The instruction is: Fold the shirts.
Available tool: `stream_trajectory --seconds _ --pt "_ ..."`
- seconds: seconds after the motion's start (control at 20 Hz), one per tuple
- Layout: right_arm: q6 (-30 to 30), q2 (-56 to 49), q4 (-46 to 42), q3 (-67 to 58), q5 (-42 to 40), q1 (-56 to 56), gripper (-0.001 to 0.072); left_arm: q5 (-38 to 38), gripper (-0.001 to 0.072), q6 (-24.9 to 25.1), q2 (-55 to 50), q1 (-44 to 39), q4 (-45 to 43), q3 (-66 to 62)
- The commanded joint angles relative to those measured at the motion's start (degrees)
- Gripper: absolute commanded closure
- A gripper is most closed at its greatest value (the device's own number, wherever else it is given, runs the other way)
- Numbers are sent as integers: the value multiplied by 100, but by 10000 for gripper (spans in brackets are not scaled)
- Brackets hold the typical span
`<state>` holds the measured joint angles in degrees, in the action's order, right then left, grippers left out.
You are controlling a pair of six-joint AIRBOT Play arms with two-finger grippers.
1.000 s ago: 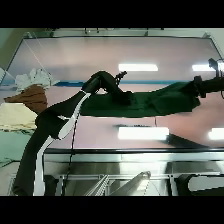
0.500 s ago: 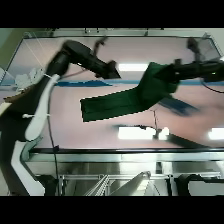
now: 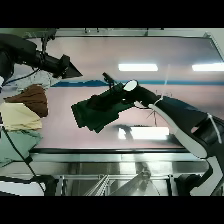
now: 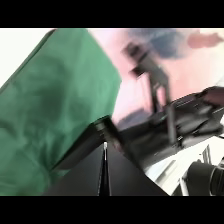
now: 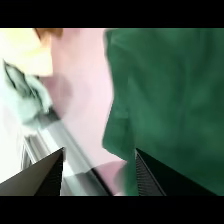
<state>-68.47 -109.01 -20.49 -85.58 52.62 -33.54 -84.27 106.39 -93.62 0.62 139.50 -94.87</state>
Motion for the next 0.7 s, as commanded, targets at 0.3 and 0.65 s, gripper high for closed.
stream_trajectory --seconds 0.3,0.65 --pt "225 1235 -1023 -271 1794 1954 63 -170 691 330 391 328 13 782" --pt "-26 249 -1878 -273 1768 3838 73 -389 689 328 802 297 9 782"
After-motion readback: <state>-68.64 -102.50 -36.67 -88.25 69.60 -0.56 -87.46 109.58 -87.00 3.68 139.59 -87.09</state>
